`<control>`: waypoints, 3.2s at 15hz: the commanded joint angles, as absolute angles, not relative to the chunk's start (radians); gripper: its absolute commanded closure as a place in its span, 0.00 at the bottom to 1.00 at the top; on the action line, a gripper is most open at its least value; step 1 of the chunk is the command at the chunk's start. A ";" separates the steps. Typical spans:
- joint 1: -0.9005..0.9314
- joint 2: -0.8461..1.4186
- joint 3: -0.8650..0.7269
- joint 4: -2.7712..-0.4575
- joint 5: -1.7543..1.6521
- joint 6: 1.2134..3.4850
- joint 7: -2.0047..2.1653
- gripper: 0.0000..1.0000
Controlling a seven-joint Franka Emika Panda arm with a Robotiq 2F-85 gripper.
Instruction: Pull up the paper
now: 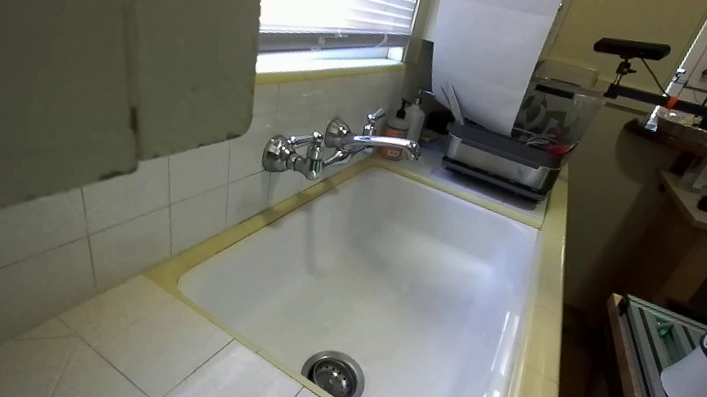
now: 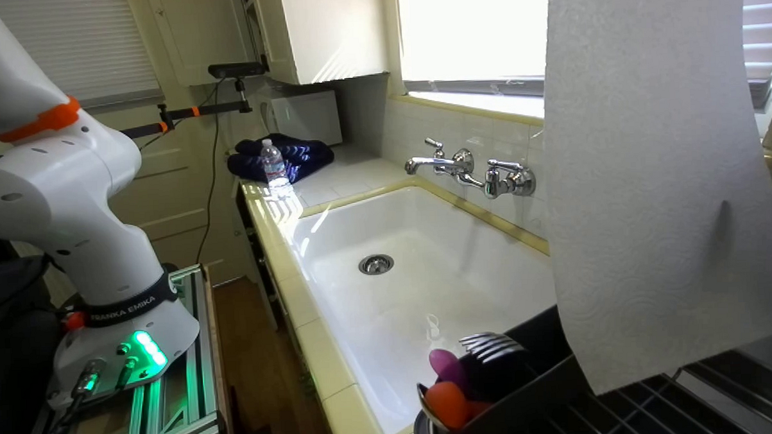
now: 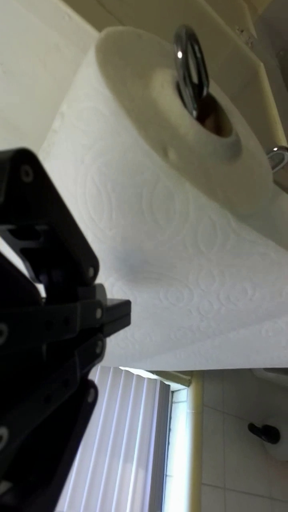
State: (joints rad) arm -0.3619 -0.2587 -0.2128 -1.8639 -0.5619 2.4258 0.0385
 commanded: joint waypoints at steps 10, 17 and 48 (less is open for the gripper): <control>-0.387 -0.276 -0.230 -1.846 -0.589 2.400 0.112 1.00; -0.405 -0.285 -0.247 -1.826 -0.587 2.414 0.136 1.00; -0.374 -0.312 -0.180 -1.870 -0.573 2.488 0.169 1.00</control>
